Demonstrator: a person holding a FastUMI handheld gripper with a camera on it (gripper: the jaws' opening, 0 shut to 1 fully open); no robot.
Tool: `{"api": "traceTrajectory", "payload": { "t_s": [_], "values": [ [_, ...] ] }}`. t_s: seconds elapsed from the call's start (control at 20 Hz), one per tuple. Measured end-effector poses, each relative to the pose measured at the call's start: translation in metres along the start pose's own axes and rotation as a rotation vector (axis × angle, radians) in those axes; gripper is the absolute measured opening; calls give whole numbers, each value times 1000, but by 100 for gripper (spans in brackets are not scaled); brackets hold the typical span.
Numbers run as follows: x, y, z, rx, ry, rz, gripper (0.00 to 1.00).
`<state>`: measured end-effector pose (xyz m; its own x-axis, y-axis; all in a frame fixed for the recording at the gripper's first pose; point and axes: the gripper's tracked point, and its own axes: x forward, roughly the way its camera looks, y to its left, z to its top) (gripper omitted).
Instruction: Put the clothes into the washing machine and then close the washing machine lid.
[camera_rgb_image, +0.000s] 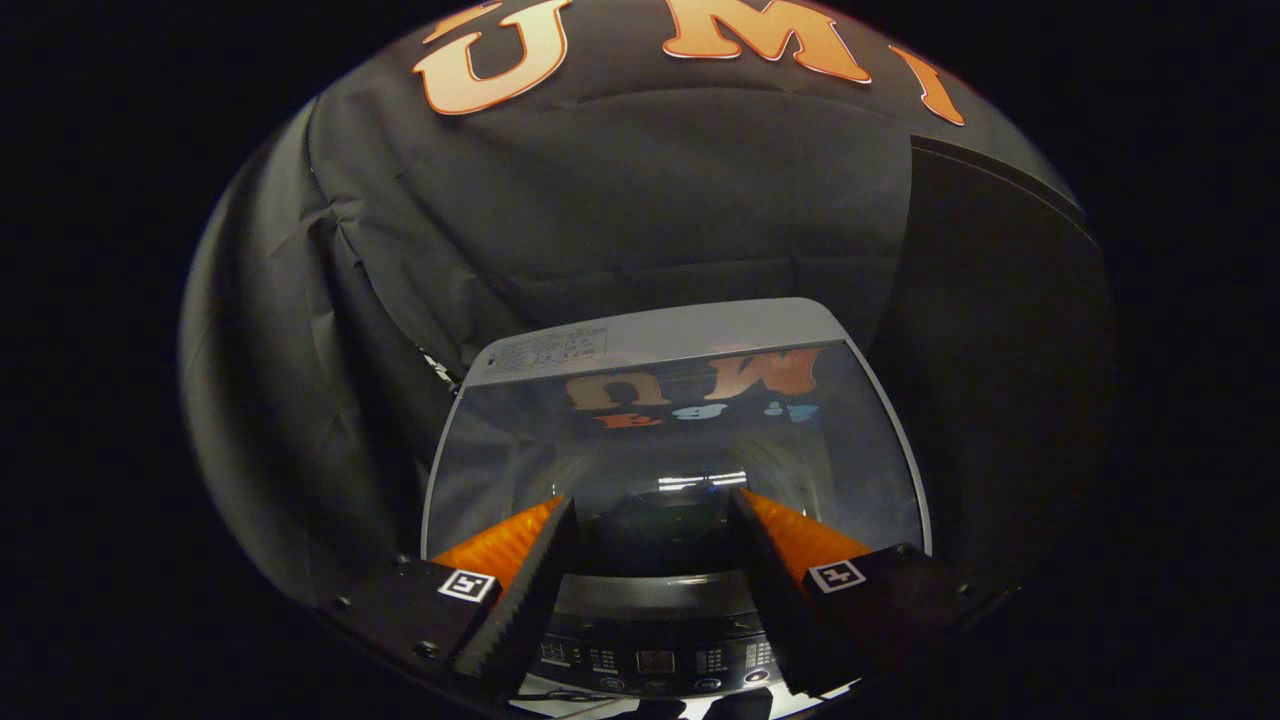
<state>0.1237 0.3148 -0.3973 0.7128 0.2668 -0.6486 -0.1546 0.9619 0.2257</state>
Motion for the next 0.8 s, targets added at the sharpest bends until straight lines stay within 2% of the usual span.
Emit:
{"api": "traceTrajectory", "payload": {
  "t_s": [0.2,0.4,0.8],
  "values": [
    [-26,7,37,-47,-76,22,98],
    [-73,12,92,-76,-201,57,98],
    [-214,-16,193,-86,-505,43,97]
  ]
}}
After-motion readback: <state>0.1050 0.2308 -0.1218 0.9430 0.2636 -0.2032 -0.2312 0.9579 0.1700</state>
